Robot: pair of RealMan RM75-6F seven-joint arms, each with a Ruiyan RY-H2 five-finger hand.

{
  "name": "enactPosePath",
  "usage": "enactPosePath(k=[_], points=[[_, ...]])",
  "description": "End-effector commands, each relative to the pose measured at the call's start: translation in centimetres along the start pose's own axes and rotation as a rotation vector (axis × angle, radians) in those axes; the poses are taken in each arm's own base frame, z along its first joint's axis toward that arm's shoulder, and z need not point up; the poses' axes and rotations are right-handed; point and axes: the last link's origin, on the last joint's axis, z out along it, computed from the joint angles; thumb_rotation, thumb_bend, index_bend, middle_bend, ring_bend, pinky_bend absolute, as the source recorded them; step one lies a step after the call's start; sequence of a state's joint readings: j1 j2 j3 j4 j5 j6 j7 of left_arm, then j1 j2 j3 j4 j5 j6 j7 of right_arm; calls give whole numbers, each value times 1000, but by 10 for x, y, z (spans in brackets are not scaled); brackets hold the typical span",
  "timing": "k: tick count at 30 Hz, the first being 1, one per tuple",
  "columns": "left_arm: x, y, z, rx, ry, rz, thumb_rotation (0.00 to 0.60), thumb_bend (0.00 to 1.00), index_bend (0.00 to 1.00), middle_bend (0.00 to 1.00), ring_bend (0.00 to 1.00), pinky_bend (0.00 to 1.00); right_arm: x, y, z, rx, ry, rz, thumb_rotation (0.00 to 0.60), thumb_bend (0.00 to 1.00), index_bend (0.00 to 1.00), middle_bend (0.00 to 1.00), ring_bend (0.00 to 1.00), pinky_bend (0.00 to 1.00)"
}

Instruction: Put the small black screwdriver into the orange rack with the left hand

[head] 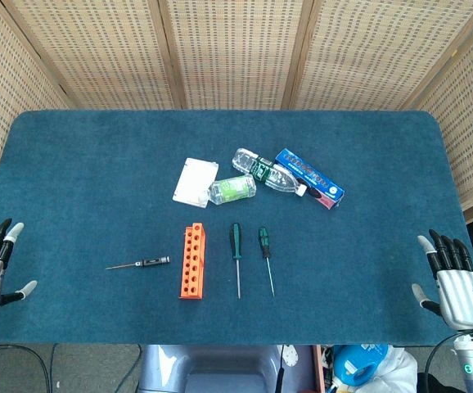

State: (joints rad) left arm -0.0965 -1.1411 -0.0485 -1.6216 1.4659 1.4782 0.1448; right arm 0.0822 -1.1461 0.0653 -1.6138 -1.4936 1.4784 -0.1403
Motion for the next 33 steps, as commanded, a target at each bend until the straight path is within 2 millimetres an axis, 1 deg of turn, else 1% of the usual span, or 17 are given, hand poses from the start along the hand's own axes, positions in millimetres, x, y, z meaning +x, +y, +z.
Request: enactPosePath(k=[1, 13, 21, 29, 33], points=[[0, 0, 0, 3, 0, -2, 600, 108, 0, 0, 0, 0, 0, -1, 0, 5, -3, -2, 600, 281, 57, 0, 0, 0], [1, 1, -1, -5, 13, -8, 600, 110, 3, 0, 0, 0, -2, -4, -1, 15, -10, -5, 600, 281, 57, 0, 0, 0], [0, -1, 2, 4, 10, -22, 600, 111, 11, 0, 0, 0, -5, -6, -1, 18, -18, -18, 600, 281, 57, 0, 0, 0], [-2, 3, 2, -7, 0, -15, 600, 112, 34, 0, 0, 0, -4, -2, -2, 7, -17, -16, 600, 281, 57, 0, 0, 0], [-4, 6, 2, -8, -3, -11, 600, 114, 73, 0, 0, 0, -3, -1, -2, 6, -15, -11, 600, 281, 57, 0, 0, 0]])
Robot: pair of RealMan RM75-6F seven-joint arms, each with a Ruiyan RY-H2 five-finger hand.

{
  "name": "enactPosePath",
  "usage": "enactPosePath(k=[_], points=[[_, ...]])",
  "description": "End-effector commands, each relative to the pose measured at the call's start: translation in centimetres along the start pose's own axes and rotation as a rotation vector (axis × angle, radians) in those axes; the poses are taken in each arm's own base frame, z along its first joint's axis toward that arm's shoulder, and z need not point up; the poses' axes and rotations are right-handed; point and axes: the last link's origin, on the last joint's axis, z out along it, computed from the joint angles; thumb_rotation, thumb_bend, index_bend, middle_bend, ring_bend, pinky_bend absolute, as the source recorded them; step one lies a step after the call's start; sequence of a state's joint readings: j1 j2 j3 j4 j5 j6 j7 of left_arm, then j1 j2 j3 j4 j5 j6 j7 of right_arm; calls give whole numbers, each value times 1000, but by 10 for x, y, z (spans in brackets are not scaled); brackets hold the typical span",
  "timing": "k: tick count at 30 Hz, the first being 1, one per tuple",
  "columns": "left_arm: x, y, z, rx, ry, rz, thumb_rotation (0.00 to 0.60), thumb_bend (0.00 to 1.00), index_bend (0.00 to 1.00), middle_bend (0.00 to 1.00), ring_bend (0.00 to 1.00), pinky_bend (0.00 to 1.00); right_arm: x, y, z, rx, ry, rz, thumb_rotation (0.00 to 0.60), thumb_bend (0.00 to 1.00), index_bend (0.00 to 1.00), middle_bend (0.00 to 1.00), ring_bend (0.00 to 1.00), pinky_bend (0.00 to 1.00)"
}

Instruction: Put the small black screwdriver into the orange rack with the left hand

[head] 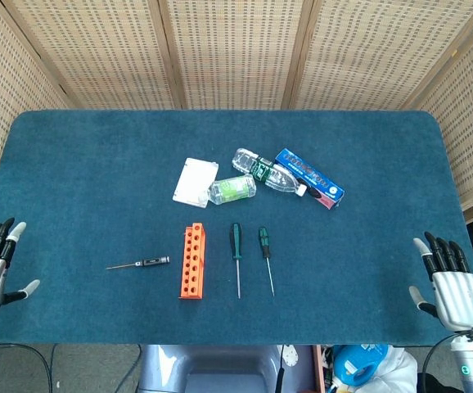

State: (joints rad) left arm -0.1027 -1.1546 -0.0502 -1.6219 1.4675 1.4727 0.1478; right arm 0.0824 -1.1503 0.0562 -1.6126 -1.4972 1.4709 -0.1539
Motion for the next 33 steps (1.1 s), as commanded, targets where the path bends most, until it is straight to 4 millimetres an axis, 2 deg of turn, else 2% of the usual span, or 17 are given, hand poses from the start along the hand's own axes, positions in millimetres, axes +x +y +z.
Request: enactPosePath(k=[1, 8, 15, 19, 26, 33], points=[[-1, 2, 1, 1, 0, -2, 600, 113, 88, 0, 0, 0, 0, 1, 0, -1, 1, 2, 600, 281, 57, 0, 0, 0], [-5, 12, 6, -6, -15, -37, 600, 120, 177, 0, 0, 0, 0, 1, 0, -7, -6, 5, 600, 281, 57, 0, 0, 0], [0, 48, 38, -42, -90, -73, 600, 155, 216, 0, 0, 0, -2, 0, 0, -5, -13, 4, 600, 281, 57, 0, 0, 0], [-3, 59, 48, -48, -132, -68, 600, 161, 257, 0, 0, 0, -1, 0, 0, -9, -13, 5, 600, 281, 57, 0, 0, 0], [-20, 84, 66, -62, -195, -64, 600, 198, 344, 0, 0, 0, -1, 0, 0, -7, -12, 8, 600, 281, 57, 0, 0, 0], [-41, 115, 85, -64, -234, -87, 600, 211, 375, 0, 0, 0, -2, 0, 1, -4, -15, 11, 600, 281, 57, 0, 0, 0]])
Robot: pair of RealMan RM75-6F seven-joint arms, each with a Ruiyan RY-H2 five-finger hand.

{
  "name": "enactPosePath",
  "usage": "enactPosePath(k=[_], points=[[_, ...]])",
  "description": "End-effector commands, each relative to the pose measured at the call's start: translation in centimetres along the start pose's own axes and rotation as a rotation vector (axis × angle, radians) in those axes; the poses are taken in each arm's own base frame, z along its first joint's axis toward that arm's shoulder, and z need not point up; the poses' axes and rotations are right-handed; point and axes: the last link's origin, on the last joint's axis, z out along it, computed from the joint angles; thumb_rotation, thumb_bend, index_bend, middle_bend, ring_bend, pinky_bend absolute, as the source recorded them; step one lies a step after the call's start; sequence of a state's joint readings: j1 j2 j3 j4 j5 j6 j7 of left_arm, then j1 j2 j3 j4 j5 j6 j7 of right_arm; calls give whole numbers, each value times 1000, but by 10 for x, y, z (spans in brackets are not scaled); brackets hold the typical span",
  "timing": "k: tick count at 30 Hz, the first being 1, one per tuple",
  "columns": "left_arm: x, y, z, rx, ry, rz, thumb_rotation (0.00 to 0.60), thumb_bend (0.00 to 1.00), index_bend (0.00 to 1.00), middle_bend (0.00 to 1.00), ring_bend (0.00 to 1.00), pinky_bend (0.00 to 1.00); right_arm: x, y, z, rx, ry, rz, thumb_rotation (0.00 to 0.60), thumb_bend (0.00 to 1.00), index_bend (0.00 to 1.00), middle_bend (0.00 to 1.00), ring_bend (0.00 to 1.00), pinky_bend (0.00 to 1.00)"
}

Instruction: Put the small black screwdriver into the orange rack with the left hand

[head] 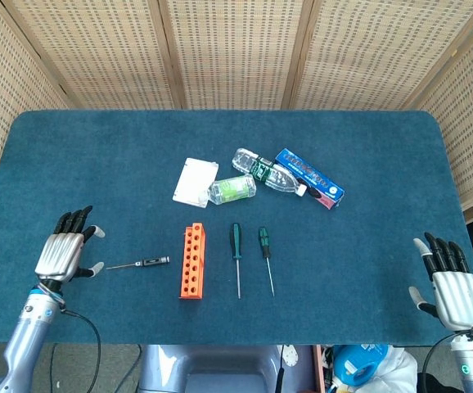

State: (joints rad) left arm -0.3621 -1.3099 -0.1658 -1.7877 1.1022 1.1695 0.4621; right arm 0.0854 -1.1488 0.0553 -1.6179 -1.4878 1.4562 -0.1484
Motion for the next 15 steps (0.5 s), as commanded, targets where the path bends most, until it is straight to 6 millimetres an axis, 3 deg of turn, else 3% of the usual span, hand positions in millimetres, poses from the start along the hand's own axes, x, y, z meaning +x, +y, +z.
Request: enactPosePath(k=[1, 15], points=[[-7, 16, 13, -6, -11, -7, 600, 212, 380, 0, 0, 0, 0, 0, 0, -1, 1, 3, 600, 281, 57, 0, 0, 0], [-23, 69, 29, 15, -64, -66, 600, 211, 399, 0, 0, 0, 3, 2, -1, 3, 3, 28, 600, 281, 57, 0, 0, 0]])
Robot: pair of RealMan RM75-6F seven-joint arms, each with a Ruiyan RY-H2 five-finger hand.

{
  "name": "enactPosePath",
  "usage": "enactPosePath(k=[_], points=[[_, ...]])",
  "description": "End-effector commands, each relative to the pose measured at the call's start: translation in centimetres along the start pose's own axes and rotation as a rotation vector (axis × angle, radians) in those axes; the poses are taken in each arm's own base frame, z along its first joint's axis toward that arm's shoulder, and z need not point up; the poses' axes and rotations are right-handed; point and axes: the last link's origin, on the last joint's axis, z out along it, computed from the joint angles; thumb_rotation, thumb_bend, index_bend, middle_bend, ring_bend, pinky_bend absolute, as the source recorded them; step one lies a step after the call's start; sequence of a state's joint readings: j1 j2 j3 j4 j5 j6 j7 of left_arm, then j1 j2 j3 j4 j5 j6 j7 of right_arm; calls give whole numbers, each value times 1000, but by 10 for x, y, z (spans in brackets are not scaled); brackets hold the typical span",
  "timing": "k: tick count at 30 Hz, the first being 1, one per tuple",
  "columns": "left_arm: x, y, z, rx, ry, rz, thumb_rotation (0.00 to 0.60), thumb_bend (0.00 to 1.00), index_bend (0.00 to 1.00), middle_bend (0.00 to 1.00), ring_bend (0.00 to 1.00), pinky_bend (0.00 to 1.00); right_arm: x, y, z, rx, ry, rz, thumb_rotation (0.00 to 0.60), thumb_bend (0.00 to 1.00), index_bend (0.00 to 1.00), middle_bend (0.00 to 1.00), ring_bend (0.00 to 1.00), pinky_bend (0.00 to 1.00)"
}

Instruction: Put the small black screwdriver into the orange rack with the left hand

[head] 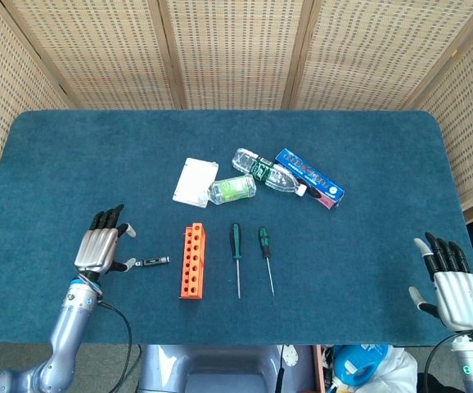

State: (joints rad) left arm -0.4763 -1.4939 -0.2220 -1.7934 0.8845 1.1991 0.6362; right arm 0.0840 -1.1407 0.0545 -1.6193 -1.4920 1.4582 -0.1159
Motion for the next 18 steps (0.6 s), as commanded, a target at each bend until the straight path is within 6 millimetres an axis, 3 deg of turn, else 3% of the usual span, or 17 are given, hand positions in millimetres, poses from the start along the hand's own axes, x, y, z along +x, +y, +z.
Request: enactPosePath(k=[1, 18], points=[[-5, 13, 3, -1, -18, 4, 600, 212, 401, 0, 0, 0, 1, 0, 0, 1, 2, 3, 600, 281, 57, 0, 0, 0], [-30, 32, 17, 37, -78, 34, 600, 215, 440, 0, 0, 0, 2, 2, 0, 1, 2, 18, 600, 281, 57, 0, 0, 0]])
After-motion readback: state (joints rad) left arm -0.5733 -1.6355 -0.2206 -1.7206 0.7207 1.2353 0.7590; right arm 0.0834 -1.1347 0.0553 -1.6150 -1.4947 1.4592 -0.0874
